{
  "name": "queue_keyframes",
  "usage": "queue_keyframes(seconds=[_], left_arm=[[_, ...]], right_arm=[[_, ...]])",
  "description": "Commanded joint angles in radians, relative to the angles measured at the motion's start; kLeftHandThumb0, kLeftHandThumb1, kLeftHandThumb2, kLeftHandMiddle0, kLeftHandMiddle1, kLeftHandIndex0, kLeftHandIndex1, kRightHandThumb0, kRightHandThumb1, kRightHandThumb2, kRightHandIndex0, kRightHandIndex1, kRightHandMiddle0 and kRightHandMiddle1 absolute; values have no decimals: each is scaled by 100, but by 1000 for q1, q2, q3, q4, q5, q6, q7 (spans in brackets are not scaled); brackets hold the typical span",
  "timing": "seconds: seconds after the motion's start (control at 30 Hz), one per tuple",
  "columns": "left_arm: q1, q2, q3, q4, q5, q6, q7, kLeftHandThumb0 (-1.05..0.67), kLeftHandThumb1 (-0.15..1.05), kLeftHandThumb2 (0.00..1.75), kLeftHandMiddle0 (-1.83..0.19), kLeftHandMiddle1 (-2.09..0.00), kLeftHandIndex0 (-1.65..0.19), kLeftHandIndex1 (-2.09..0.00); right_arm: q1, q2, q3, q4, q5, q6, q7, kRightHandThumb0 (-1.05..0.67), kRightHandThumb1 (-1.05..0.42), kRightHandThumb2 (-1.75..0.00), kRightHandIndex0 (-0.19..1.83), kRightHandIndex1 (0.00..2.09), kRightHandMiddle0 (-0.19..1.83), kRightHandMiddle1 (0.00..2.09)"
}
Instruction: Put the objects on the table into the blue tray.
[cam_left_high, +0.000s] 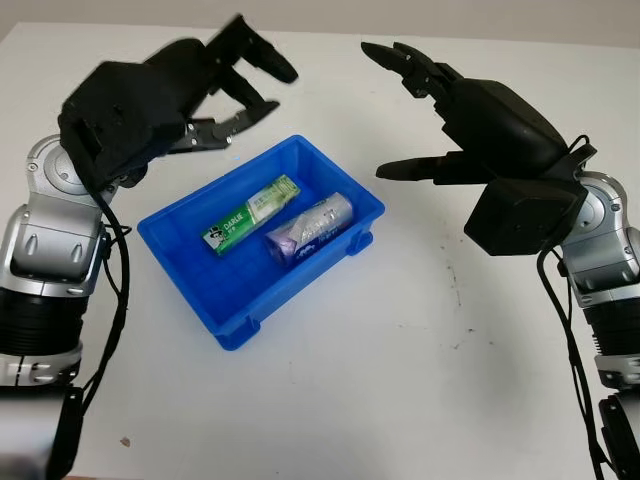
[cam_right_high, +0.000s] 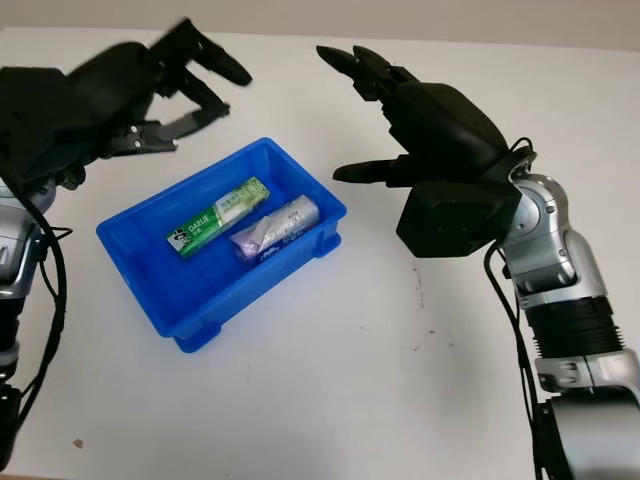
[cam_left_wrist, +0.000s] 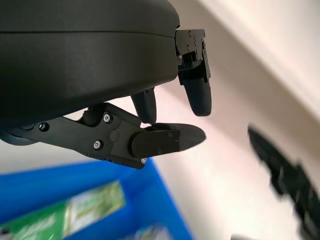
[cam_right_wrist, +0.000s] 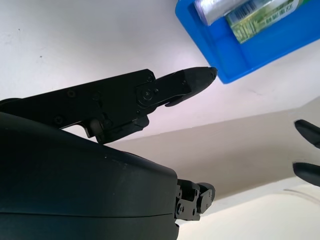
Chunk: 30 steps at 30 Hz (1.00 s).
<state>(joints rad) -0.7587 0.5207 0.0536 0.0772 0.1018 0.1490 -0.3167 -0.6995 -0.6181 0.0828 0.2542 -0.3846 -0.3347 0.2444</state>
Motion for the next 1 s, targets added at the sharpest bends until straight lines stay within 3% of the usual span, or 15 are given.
queue_keyframes(seconds=[0.0, 0.13, 0.2, 0.27, 0.33, 0.4, 0.5, 0.57, 0.73, 0.97], left_arm=[[-20, -39, 48, 65, -34, -51, 52, -56, 105, 45, 19, -163, 19, -134], [-38, -96, 106, 169, -96, -104, 137, -62, 105, 44, 19, -147, 19, -126], [-41, -106, 124, 221, -115, -137, 159, -65, 105, 47, 19, -124, 19, -110], [-38, -117, 144, 277, -134, -173, 180, -67, 105, 47, 5, -91, 16, -101], [-33, -120, 161, 338, -157, -200, 180, -69, 105, 49, -15, -41, 8, -80], [-26, -123, 175, 397, -181, -217, 169, -69, 105, 51, -17, -13, 1, -42], [-10, -118, 182, 480, -210, -264, 119, -69, 105, 58, -2, -2, 7, -15], [-4, -120, 191, 527, -234, -294, 87, -69, 105, 60, 5, -2, 11, -9], [14, -115, 190, 591, -245, -342, 45, -72, 105, 67, 13, -3, 14, -6], [53, -114, 180, 589, -250, -341, 13, -77, 105, 70, 13, -5, 13, -6]], right_arm=[[20, 16, -17, -1, 3, -4, -33, -59, -105, -13, 1, 6, -9, 35], [51, 48, -35, -24, 13, 39, -80, -67, -105, -25, 0, 5, -12, 37], [71, 75, -51, -44, 46, 74, -84, -69, -105, -32, -2, 4, -15, 37], [94, 104, -68, -66, 87, 114, -84, -69, -105, -41, -5, 3, -18, 36], [115, 127, -74, -95, 97, 174, -89, -71, -105, -53, -6, 3, -16, 28], [134, 156, -81, -115, 117, 211, -96, -72, -105, -62, -8, 3, -15, 19], [157, 194, -97, -113, 164, 220, -109, -71, -105, -70, -11, 3, -15, 13], [168, 228, -117, -113, 213, 250, -112, -73, -105, -72, -13, 2, -17, 10], [188, 302, -163, -97, 339, 288, -110, -79, -105, -74, -19, 0, -19, 0], [197, 347, -195, -60, 429, 312, -104, -73, -105, -76, -19, 0, -19, 0]])
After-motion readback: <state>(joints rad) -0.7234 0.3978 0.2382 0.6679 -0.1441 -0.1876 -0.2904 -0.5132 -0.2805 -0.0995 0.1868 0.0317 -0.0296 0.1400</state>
